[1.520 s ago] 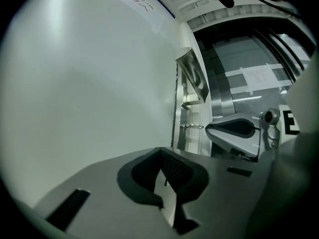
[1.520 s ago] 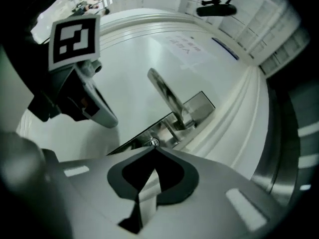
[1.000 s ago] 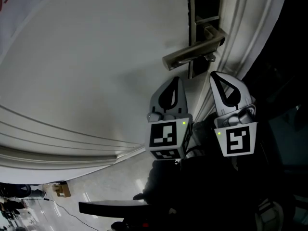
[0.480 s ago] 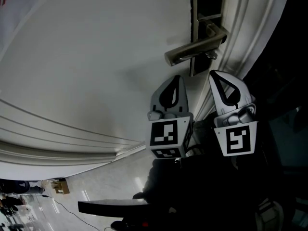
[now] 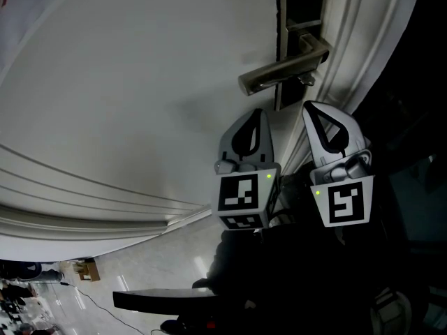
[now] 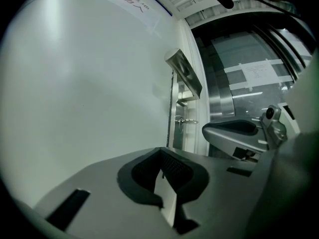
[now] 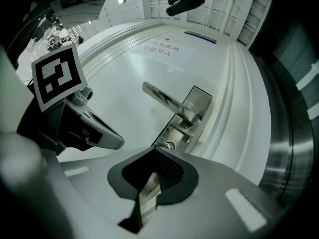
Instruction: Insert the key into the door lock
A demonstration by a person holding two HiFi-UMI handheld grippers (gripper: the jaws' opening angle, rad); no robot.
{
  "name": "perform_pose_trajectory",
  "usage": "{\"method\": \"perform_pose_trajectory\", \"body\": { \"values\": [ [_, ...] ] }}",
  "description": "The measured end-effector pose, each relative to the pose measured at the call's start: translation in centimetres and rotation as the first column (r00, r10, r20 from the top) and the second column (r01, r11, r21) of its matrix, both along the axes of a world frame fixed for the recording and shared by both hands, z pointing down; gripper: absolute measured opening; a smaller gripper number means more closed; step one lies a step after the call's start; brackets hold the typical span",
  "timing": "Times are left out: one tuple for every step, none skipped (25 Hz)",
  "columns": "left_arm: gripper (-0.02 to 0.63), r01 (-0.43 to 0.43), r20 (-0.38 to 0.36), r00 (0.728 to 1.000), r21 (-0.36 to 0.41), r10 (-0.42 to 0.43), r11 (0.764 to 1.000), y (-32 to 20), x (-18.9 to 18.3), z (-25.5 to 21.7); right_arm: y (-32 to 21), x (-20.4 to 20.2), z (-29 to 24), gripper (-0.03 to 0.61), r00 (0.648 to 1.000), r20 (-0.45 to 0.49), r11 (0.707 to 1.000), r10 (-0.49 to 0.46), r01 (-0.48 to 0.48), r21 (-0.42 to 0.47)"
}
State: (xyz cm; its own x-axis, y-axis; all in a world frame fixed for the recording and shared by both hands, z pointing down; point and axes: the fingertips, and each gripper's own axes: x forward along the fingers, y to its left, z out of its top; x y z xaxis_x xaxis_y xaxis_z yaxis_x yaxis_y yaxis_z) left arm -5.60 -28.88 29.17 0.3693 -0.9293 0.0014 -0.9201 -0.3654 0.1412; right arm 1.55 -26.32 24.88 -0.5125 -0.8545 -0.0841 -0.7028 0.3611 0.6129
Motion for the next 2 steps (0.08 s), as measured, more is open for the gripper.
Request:
{"method": "perform_pose_trajectory", "body": {
  "values": [
    [0.001,0.001,-0.002,1.000,-0.002,-0.001,1.000,0.02,0.01,0.01,0.02,-0.03,-0.04,0.000,1.000,-0.001,1.000,-0.002,0.002,0.002],
    [0.002,0.001,-0.003,1.000,-0.004,-0.001,1.000,0.04,0.02,0.01,0.04,-0.05,-0.08,0.000,1.000,-0.002,1.000,-0.004,0.004,0.004]
  ]
}}
